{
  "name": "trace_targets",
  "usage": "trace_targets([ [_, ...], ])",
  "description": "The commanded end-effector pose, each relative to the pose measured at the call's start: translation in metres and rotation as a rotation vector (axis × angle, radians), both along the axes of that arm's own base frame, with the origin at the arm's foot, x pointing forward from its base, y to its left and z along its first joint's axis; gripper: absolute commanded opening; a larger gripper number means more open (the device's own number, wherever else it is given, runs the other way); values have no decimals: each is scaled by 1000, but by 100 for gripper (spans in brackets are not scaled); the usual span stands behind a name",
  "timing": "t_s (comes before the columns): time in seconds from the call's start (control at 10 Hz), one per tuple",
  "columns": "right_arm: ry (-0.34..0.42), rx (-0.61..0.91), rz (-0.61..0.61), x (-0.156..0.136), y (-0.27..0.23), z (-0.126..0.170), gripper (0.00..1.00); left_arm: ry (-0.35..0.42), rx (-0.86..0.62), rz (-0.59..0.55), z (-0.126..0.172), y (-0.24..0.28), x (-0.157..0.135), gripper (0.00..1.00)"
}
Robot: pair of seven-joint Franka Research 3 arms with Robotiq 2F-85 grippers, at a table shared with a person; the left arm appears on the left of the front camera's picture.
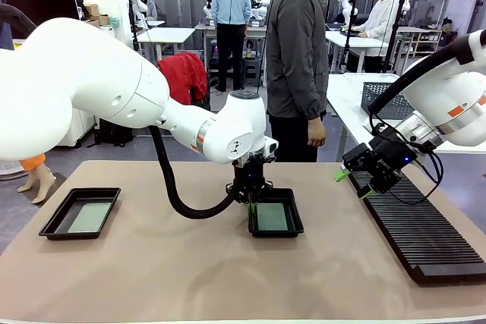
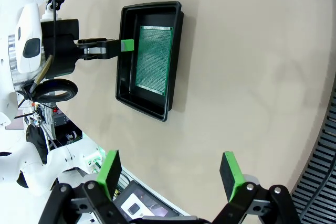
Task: Inspect and transfer BCBs to ESD trays.
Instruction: Pick up the ESD tray and place it on the left side of the table.
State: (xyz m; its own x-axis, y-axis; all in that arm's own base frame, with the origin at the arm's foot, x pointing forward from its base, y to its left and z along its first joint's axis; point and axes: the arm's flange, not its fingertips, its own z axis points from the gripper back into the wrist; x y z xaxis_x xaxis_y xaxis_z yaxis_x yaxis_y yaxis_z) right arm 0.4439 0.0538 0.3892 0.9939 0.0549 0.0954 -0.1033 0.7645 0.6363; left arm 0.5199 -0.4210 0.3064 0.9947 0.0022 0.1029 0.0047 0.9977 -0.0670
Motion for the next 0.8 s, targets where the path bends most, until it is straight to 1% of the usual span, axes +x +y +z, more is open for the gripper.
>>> trace_targets([
  [0.0, 7, -7, -15, -1, 1, 1, 100, 8, -25, -10, 0, 9, 0, 0],
  [0.1, 7, -7, -15, -1, 1, 1, 100, 18, -43, -16, 1, 12, 2, 0],
  [0.2, 7, -7, -15, -1, 1, 1, 100, 2, -2, 3, 0, 0, 0, 0],
  [0.6, 7, -7, -15, -1, 1, 1, 100, 2, -2, 3, 0, 0, 0, 0],
  [0.7, 7, -7, -15, -1, 1, 1, 100, 8, -10, 0, 1, -1, 0, 3],
])
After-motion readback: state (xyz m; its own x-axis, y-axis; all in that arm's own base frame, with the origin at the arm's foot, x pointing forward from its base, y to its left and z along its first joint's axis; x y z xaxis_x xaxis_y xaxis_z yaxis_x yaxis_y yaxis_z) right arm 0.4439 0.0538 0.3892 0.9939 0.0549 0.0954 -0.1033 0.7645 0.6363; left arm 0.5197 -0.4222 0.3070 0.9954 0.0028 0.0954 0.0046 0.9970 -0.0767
